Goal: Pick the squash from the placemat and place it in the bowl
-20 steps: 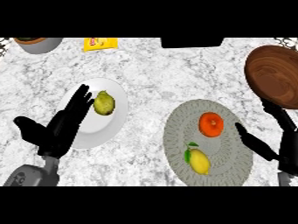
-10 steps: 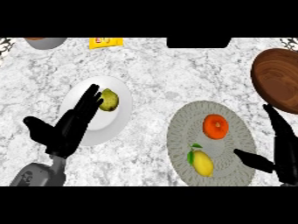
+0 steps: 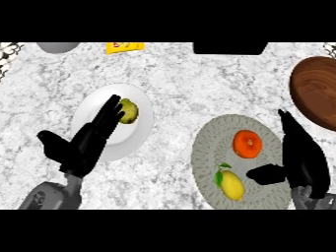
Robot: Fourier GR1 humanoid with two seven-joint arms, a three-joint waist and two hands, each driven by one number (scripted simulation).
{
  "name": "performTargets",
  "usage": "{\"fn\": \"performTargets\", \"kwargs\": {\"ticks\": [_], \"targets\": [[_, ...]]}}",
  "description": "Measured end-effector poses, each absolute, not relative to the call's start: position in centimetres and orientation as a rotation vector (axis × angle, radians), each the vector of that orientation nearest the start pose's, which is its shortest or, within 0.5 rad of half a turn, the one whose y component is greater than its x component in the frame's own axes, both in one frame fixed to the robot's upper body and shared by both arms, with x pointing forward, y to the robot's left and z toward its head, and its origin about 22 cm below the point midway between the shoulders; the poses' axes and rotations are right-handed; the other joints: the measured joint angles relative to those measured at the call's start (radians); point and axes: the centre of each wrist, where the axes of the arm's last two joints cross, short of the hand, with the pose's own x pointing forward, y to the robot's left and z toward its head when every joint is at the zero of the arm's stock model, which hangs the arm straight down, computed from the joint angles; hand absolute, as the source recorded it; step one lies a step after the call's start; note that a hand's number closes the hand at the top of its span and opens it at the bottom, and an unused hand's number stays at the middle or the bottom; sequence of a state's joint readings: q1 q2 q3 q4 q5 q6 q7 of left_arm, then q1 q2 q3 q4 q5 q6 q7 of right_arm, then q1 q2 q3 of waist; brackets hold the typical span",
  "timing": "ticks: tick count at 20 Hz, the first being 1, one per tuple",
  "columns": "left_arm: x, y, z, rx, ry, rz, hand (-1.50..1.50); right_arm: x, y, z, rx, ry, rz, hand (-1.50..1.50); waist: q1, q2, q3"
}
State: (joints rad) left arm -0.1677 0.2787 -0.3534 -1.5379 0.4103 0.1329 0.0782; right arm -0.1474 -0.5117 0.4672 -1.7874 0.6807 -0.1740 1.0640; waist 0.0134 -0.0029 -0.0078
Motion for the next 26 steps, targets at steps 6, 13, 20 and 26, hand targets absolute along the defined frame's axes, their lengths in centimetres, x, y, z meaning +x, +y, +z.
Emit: {"fn": "performTargets", "kwargs": {"ticks": [6,13,20,26], "targets": [[26.5,20.0,2.4,-0.276,-1.477,-0.143,0.0,25.8,-17.9,8.9,-0.978,-0.875,0.606,-1.5,0.001,0.002,0.003],[27.0,20.2,2.8,-0.279,-1.487,-0.137,0.0,28.1,-17.7,8.5,-0.945,-0.759,0.615,-1.5,-0.004,0.003,0.005],[26.8,20.2,2.7,-0.275,-1.476,-0.139,0.0,28.7,-17.3,7.3,-0.914,-0.684,0.652,-1.5,-0.009,0.002,0.007],[26.5,19.8,2.3,-0.272,-1.484,-0.134,0.0,29.3,-16.8,6.2,-0.921,-0.659,0.675,-1.5,-0.01,0.002,0.007]]}}
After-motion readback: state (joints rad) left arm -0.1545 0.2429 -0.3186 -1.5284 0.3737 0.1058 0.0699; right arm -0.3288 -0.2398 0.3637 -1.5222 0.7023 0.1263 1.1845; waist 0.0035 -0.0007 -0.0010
